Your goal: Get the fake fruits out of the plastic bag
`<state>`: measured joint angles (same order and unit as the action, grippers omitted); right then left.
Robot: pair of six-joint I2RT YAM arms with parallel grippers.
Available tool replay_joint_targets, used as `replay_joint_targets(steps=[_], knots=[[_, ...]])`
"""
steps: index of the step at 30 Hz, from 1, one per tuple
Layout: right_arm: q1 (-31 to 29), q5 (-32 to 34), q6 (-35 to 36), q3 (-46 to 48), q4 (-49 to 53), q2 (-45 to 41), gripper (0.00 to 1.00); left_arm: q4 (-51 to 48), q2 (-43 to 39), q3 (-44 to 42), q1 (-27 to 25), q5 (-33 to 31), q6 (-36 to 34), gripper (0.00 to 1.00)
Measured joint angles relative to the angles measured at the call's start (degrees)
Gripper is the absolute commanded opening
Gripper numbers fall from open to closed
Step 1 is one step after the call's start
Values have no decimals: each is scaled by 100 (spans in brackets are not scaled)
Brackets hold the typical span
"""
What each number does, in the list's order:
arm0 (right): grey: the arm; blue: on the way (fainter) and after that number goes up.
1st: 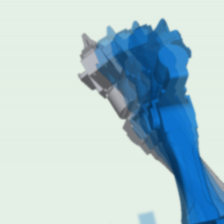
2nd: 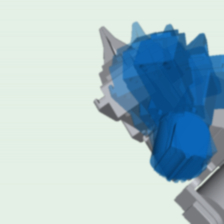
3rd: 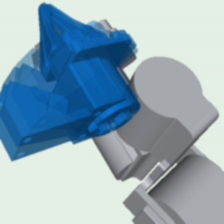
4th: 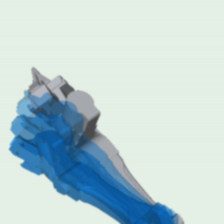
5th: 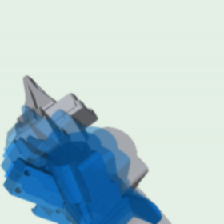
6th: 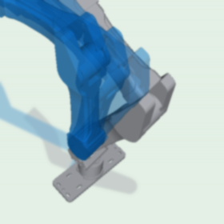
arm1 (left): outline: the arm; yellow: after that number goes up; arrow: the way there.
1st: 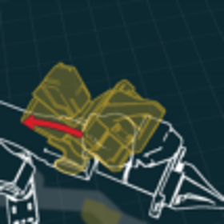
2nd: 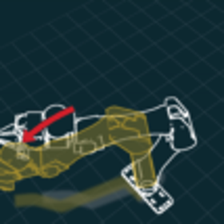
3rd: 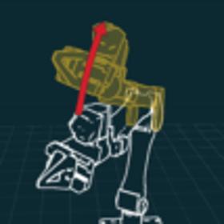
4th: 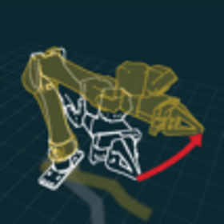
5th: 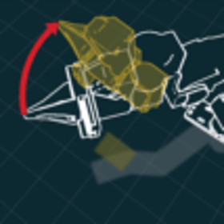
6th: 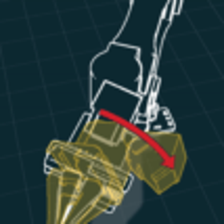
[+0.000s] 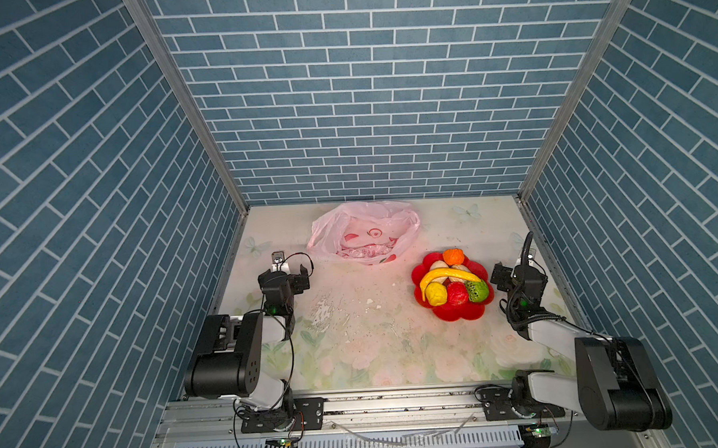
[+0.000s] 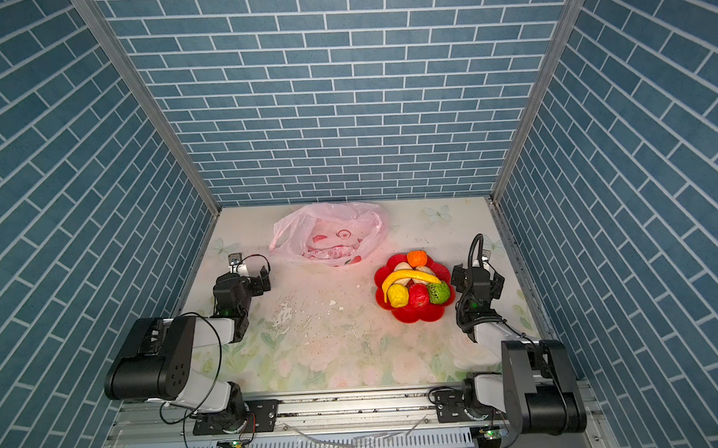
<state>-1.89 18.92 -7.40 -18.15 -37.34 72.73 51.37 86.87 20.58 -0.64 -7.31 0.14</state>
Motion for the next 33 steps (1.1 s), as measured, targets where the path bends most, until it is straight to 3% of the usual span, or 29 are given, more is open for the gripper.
replay_joint_targets(steps=[12,33], knots=[[245,-728,44,0,-1121,901,99,0,0,0,0,13,0,99],[568,-1342,22,0,-1620,1434,99,-2,0,0,0,13,-2,99]])
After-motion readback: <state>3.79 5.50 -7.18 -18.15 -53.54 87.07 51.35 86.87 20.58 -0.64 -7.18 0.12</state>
